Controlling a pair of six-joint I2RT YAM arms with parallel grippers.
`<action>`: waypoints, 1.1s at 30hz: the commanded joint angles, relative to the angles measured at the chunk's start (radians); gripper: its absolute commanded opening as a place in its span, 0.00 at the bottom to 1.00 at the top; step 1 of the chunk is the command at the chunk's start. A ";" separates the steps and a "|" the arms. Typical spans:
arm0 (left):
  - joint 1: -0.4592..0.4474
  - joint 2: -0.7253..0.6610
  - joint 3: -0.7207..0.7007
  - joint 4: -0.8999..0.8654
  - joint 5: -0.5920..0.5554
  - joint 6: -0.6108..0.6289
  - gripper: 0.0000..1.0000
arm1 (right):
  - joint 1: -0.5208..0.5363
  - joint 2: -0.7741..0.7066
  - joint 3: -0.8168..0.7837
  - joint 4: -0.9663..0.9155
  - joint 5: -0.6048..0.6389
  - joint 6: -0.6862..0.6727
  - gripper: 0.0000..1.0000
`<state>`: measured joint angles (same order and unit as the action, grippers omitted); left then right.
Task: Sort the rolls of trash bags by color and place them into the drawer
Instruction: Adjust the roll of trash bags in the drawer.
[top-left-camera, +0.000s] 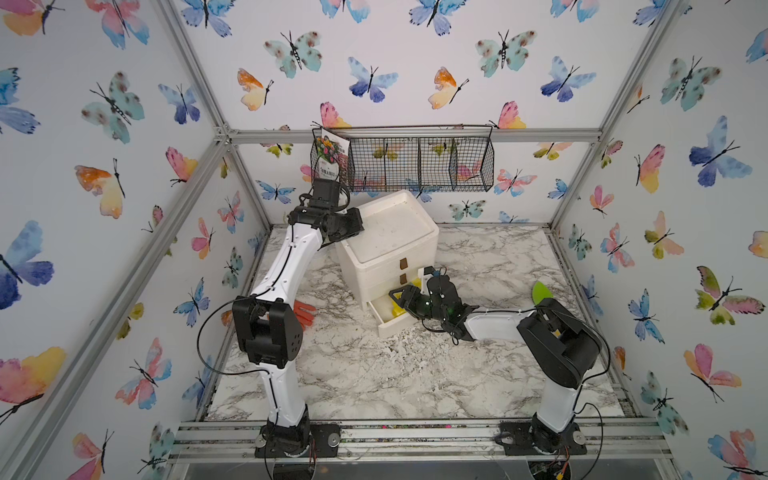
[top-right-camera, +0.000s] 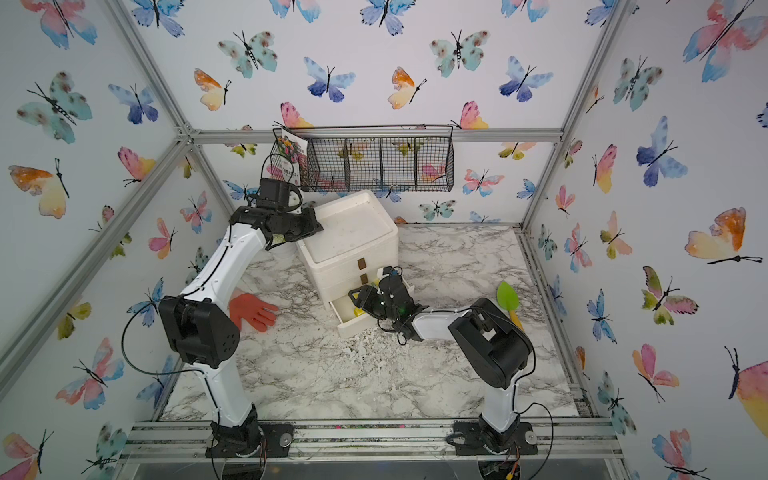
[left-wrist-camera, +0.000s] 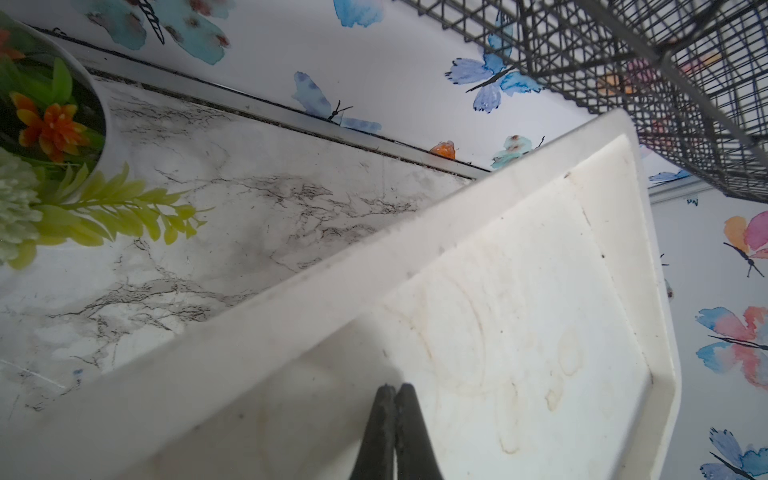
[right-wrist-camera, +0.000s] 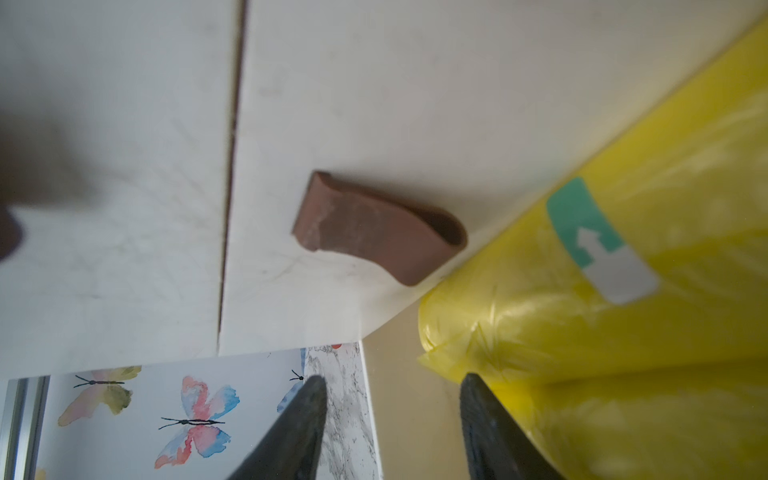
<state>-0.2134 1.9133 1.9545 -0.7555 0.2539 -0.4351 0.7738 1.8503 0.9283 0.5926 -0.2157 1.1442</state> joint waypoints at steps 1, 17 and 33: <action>-0.001 0.096 -0.081 -0.213 -0.030 0.002 0.00 | 0.001 0.000 -0.016 0.008 0.004 -0.001 0.56; -0.001 0.089 -0.086 -0.212 -0.034 0.004 0.00 | -0.073 -0.070 0.097 -0.200 0.102 -0.143 0.57; -0.001 0.090 -0.076 -0.223 -0.031 0.005 0.00 | -0.097 0.027 0.049 -0.212 0.097 -0.133 0.57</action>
<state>-0.2142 1.9118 1.9526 -0.7536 0.2535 -0.4343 0.6792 1.8248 1.0008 0.4698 -0.1284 1.0290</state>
